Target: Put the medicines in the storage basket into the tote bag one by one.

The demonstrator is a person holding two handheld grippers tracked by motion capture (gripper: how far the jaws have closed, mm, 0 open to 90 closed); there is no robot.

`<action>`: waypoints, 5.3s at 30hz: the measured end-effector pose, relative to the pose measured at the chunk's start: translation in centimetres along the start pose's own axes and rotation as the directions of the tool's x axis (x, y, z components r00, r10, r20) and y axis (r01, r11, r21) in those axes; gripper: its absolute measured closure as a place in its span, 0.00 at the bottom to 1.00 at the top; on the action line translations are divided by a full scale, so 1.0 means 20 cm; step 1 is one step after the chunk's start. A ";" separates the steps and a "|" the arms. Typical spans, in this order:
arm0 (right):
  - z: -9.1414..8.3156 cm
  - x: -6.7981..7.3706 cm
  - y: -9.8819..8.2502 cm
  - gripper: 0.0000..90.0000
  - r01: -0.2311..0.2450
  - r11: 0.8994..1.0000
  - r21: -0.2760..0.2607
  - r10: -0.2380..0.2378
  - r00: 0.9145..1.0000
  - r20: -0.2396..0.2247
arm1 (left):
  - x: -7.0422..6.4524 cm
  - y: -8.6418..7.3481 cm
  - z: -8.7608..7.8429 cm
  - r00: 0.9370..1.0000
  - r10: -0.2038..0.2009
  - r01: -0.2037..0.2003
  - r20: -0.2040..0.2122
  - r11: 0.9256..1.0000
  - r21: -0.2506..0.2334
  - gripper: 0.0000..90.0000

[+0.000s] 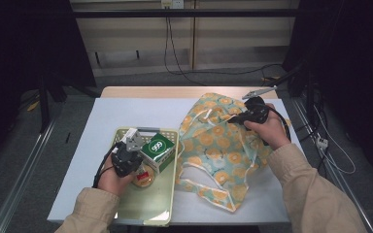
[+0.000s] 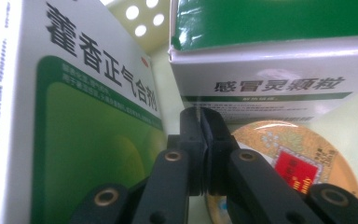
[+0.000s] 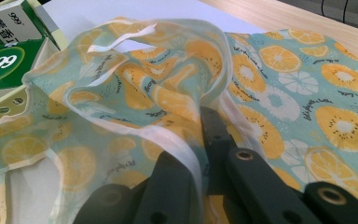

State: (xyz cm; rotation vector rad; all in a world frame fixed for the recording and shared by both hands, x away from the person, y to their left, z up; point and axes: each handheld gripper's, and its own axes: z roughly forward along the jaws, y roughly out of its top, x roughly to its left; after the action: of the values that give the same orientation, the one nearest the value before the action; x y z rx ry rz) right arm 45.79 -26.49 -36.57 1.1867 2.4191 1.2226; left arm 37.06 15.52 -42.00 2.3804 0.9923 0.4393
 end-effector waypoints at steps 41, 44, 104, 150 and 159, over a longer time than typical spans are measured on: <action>-0.02 0.01 -0.03 0.99 -0.009 1.000 -0.006 0.009 1.000 0.000 | -0.19 -0.17 -0.04 0.913 0.255 -0.260 0.320 0.965 -0.026 0.11; -0.02 0.01 -0.03 0.99 -0.008 1.000 -0.008 0.008 1.000 0.001 | -0.19 -0.16 -0.05 0.924 0.239 -0.240 0.298 0.970 -0.032 0.16; -0.01 0.01 -0.03 0.99 -0.020 1.000 -0.003 0.020 1.000 -0.002 | -0.34 0.68 -0.04 0.905 0.125 -0.016 0.405 0.965 -0.263 0.23; -0.04 0.01 0.05 0.99 -0.032 0.999 -0.036 0.033 0.999 0.021 | -0.50 0.89 0.34 0.905 0.128 -0.048 0.406 0.978 -0.202 0.23; -0.03 0.02 0.05 0.99 -0.029 0.999 -0.034 0.029 1.000 0.008 | -0.48 0.90 0.40 0.920 0.103 -0.033 0.378 0.982 -0.187 0.23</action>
State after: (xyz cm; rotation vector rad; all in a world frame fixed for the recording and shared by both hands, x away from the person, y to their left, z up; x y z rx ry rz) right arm 45.86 -26.26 -35.32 1.2187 2.3742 1.2590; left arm 44.37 -4.92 -38.96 2.2260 0.6616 0.0674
